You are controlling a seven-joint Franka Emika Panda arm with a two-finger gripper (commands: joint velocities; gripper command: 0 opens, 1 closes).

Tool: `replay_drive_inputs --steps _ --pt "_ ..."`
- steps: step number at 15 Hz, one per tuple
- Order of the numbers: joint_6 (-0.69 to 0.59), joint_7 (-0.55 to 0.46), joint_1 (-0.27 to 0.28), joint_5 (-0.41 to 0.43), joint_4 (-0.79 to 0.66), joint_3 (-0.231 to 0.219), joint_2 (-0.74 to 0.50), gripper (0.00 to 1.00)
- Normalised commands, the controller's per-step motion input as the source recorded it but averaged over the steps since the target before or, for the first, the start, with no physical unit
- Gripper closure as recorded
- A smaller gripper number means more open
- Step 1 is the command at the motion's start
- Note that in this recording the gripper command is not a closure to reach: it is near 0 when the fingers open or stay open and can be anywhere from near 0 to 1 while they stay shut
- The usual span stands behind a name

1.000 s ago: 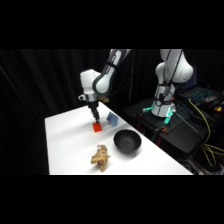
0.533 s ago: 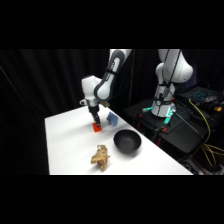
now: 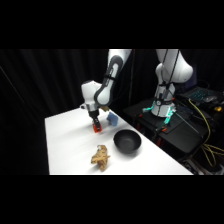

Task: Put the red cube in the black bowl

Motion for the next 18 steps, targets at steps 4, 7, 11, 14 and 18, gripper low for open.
replay_drive_inputs --steps 4,7,11,14,18 --pt "-0.03 0.31 0.102 -0.146 0.11 -0.108 -0.04 1.00" --pt "-0.24 0.47 0.293 -0.224 -0.20 -0.196 -0.46 1.00" --pt "-0.30 0.44 0.326 -0.271 -0.43 -0.171 -0.75 1.00" --pt "-0.21 0.37 0.232 -0.304 -0.42 -0.110 -0.69 1.00" --pt "-0.11 0.23 0.106 -0.196 -0.37 -0.006 -0.49 1.00"
